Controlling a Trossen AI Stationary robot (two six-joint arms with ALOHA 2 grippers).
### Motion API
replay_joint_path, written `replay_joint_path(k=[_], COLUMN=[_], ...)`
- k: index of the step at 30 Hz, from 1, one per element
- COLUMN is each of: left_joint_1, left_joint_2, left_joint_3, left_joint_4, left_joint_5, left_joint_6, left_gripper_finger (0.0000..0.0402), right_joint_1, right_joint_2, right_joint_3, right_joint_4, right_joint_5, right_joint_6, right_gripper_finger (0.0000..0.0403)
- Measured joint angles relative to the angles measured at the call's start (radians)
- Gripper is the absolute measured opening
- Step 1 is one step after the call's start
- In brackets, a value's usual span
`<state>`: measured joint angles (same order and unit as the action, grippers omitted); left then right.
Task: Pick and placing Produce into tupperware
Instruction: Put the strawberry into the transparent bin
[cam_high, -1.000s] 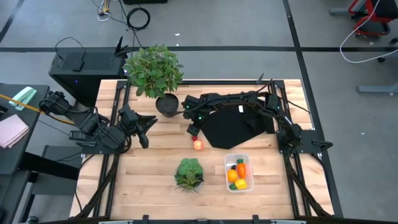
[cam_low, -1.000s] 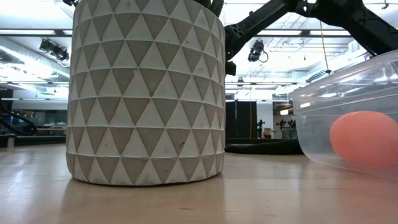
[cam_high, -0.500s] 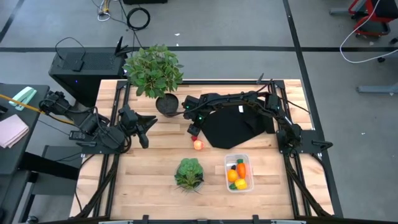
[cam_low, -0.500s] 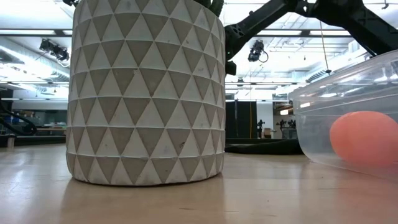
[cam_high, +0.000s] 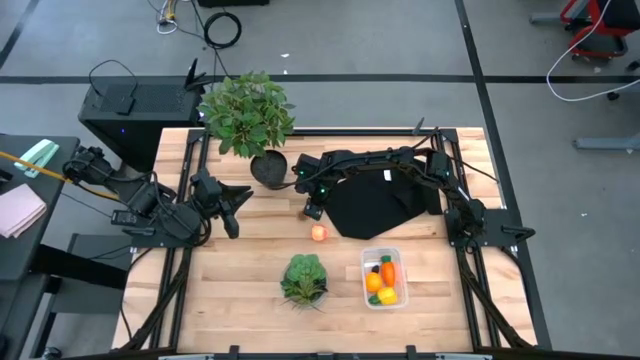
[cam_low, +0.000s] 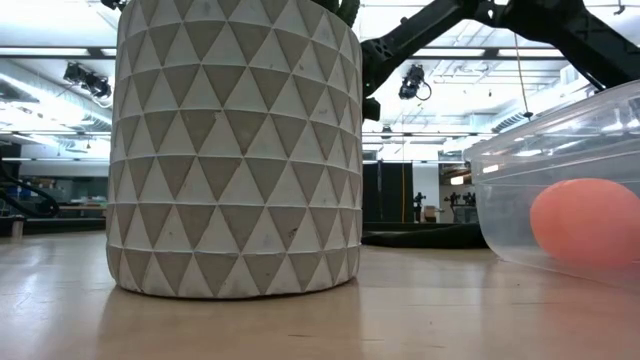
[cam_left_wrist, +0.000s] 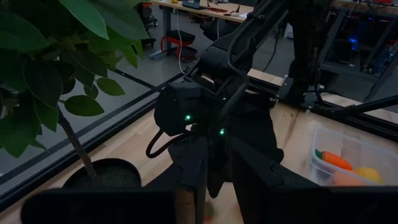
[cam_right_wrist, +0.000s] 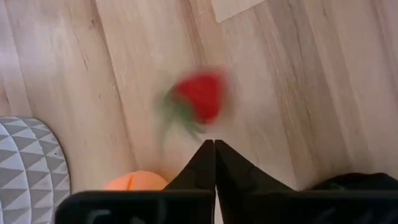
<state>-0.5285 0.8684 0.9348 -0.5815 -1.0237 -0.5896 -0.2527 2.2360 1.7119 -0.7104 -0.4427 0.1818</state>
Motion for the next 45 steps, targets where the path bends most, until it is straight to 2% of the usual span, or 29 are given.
replay_joint_path(k=[7, 16, 23, 32, 35, 39, 41, 45], left_joint_1=[0.0, 0.0, 0.0, 0.0, 0.0, 0.0, 0.0, 0.0], left_joint_2=[0.0, 0.0, 0.0, 0.0, 0.0, 0.0, 0.0, 0.0], left_joint_3=[0.0, 0.0, 0.0, 0.0, 0.0, 0.0, 0.0, 0.0], left_joint_4=[0.0, 0.0, 0.0, 0.0, 0.001, 0.001, 0.001, 0.001], left_joint_5=[0.0, 0.0, 0.0, 0.0, 0.0, 0.0, 0.0, 0.0], left_joint_6=[0.0, 0.0, 0.0, -0.001, -0.001, -0.001, -0.001, -0.002], left_gripper_finger=[0.0068, 0.0075, 0.0068, 0.0075, 0.0074, 0.0068, 0.0067, 0.0071], right_joint_1=[0.0, 0.008, 0.04, 0.067, 0.068, 0.064, 0.055, 0.035], right_joint_2=[0.0, 0.0, 0.0, -0.02, -0.046, -0.079, -0.082, -0.077], right_joint_3=[0.0, 0.0, 0.0, 0.001, 0.001, 0.001, 0.002, 0.001], right_joint_4=[0.002, 0.05, 0.091, 0.11, 0.128, 0.172, 0.182, 0.178], right_joint_5=[0.033, 0.035, 0.062, 0.231, 0.303, 0.32, 0.319, 0.342], right_joint_6=[-0.013, -0.038, -0.107, -0.184, -0.207, -0.257, -0.188, 0.08], right_gripper_finger=[0.001, 0.0053, 0.0106, 0.0167, 0.0175, 0.0177, 0.0174, 0.0164])
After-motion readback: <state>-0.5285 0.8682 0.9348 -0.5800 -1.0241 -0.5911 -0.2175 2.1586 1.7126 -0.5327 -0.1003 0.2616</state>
